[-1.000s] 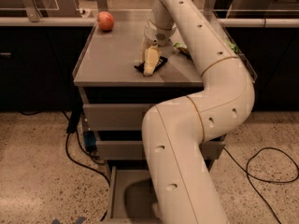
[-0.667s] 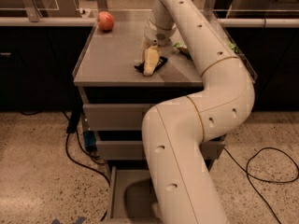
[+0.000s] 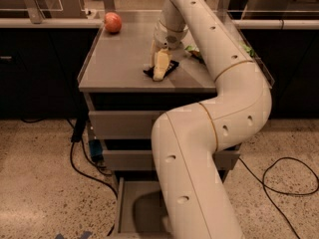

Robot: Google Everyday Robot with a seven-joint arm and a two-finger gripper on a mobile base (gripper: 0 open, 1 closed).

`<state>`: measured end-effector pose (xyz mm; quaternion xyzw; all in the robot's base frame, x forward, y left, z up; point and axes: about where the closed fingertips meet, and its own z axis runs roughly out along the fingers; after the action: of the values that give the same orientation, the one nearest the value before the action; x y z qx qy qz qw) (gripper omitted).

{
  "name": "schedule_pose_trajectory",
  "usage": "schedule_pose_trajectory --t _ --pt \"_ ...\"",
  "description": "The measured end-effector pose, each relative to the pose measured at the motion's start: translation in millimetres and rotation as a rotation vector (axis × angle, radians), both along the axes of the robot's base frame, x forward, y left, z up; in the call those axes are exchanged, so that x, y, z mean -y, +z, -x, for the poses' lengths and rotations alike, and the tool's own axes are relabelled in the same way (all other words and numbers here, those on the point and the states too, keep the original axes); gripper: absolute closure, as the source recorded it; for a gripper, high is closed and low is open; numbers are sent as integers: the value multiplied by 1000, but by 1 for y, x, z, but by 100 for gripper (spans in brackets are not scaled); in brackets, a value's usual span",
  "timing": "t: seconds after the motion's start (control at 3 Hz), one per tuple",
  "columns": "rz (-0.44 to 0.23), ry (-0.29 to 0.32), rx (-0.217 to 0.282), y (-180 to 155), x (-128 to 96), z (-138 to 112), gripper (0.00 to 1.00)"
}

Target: Place rxbar chocolate into bottom drawer

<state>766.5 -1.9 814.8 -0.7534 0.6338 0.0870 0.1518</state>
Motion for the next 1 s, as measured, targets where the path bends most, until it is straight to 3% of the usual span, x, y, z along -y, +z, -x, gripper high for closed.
schedule_pose_trajectory --t 0.67,1.0 --pt "0 0 0 0 0 0 14" --pt "0 0 0 0 0 0 0"
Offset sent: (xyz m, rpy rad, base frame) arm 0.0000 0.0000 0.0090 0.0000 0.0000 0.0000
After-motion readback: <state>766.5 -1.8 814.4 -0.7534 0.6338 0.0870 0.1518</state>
